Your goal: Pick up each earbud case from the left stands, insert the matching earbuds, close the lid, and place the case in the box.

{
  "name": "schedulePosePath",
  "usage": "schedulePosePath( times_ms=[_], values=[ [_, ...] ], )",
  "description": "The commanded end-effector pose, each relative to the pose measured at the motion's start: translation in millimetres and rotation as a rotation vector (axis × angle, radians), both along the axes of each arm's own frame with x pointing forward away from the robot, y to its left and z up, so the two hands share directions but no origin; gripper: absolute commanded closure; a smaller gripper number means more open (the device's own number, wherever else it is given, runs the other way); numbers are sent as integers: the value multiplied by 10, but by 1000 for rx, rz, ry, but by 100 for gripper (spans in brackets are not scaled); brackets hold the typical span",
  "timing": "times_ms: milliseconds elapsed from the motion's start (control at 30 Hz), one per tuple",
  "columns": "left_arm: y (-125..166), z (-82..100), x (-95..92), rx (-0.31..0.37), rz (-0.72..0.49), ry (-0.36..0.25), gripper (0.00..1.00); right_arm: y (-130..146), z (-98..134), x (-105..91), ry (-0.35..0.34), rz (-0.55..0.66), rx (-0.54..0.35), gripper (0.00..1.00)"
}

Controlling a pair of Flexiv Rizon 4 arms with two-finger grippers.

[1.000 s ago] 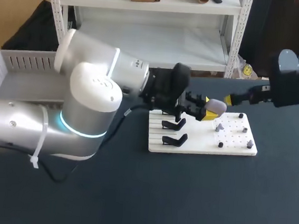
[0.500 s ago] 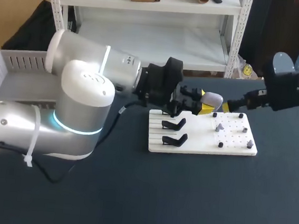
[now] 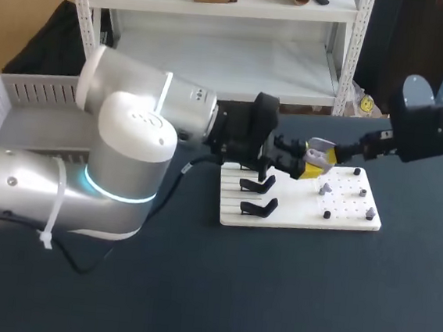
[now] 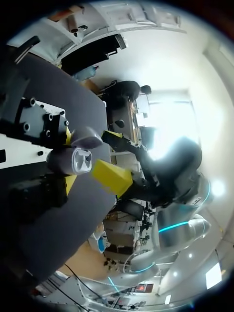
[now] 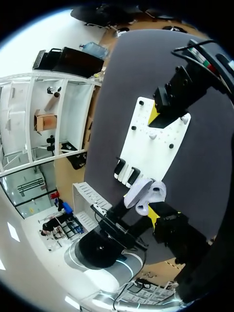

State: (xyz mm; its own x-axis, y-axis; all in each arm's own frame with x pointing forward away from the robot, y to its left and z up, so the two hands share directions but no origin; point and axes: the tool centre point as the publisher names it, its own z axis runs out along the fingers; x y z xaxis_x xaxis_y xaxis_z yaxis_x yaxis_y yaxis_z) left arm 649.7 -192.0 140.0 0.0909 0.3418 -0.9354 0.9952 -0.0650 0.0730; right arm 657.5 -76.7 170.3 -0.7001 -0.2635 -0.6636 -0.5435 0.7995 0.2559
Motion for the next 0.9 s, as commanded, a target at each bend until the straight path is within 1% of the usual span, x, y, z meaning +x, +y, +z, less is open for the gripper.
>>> schedulePosePath(
  times_ms=[33, 100, 133, 167, 200, 267, 300, 400, 433, 533, 633, 800, 833, 900],
  values=[
    [105, -34, -19, -36, 19, 16, 100, -59, 47, -47, -25, -32, -20, 0],
    [159, -21, -20, -65, 28, 18, 100, -137, 38, -27, -39, -53, -36, 0],
    [194, -7, -18, -103, 26, 24, 100, -189, 30, -34, -53, -66, -44, 0],
    [220, 7, -18, -133, 23, 21, 100, -232, 22, -48, -73, -54, -46, 0],
    [233, 17, -19, -146, 22, 18, 100, -258, 15, -53, -83, -54, -50, 0],
    [274, 54, -26, -203, 10, 19, 100, -376, -39, -40, -96, -80, -104, 0],
    [287, 73, -38, -220, 8, 7, 100, -426, -69, -33, -94, -82, -115, 0],
    [311, 112, -64, -235, 11, 2, 100, -544, -167, -34, -84, -92, -163, 0],
    [320, 123, -67, -240, 23, 14, 100, -577, -205, -38, -73, -98, -177, 0],
    [349, 170, -83, -285, 21, 32, 100, -654, -332, -40, -41, -112, -231, 0],
    [360, 195, -95, -272, 55, 35, 100, -729, -459, -37, -11, -133, -277, 0],
    [391, 209, -83, -271, 69, 41, 100, -822, -641, -44, 19, -154, -364, 0],
    [399, 210, -80, -269, 72, 40, 100, -833, -671, -48, 21, -153, -376, 0],
    [415, 216, -71, -265, 81, 35, 100, -875, -726, -45, 38, -155, -373, 0]
  ],
)
